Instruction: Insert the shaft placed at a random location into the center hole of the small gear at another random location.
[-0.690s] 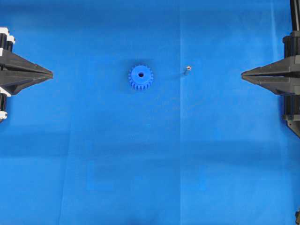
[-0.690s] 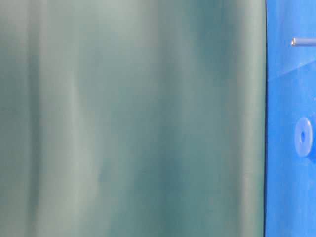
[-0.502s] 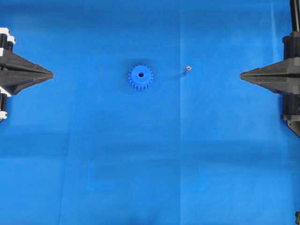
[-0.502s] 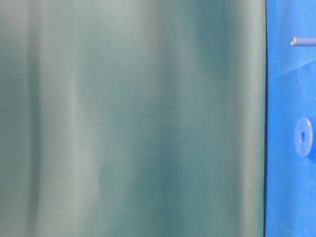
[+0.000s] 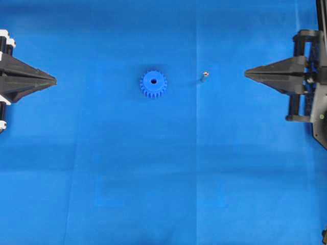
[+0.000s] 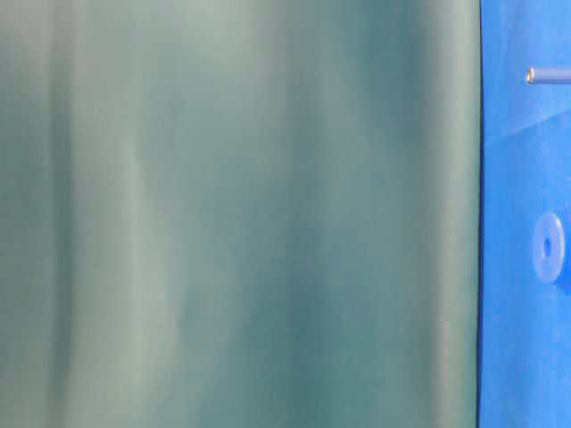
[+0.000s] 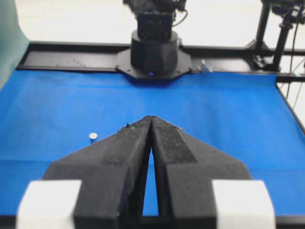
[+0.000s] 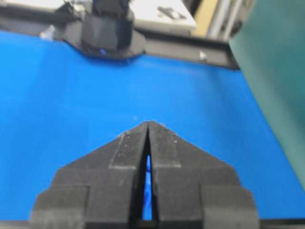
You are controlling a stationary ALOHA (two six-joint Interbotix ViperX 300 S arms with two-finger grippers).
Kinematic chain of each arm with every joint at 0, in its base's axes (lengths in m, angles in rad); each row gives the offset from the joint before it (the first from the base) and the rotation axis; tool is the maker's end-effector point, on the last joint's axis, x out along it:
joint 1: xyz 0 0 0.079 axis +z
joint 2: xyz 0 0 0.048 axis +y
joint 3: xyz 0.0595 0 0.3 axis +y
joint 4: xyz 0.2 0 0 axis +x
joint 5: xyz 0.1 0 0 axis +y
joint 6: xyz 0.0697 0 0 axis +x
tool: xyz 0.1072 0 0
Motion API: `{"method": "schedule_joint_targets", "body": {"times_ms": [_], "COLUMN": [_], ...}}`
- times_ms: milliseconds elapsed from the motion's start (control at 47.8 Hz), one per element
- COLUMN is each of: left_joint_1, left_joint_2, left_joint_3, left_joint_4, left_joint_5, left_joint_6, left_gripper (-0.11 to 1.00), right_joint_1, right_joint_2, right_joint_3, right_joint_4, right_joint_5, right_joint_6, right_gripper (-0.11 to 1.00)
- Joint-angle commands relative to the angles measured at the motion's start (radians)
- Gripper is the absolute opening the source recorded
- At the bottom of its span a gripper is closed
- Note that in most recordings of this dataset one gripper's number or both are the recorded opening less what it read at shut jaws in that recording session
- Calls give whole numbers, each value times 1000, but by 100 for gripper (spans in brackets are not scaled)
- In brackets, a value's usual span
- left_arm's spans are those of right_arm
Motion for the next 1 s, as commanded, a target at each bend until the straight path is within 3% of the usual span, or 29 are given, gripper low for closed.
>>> {"method": "schedule_joint_targets", "body": {"times_ms": [0,105,230,293,586,983], "left_joint_1": [0,0,0,0,0,0], "left_joint_2": [-3,-8,-9,-11,-15,-15], "left_joint_3": [-9,-6,-2,-3,0,6], "left_joint_4": [2,2,2,2,0,2], "left_joint_5": [-8,-8,-9,-8,-5,-5], "left_joint_6": [0,0,0,0,0,0], "left_gripper": [0,0,0,0,0,0], "right_joint_1": [-34,-63,-72,-75,-80,-80], "right_joint_2": [83,187,327,405,658,819], "right_joint_3": [-3,-2,-2,-2,-32,-51], "right_joint_4": [32,71,104,118,186,256], "right_joint_5": [-52,-114,-204,-256,-387,-486], "right_joint_6": [2,2,2,2,20,38], "right_gripper": [8,31,68,79,71,71]}}
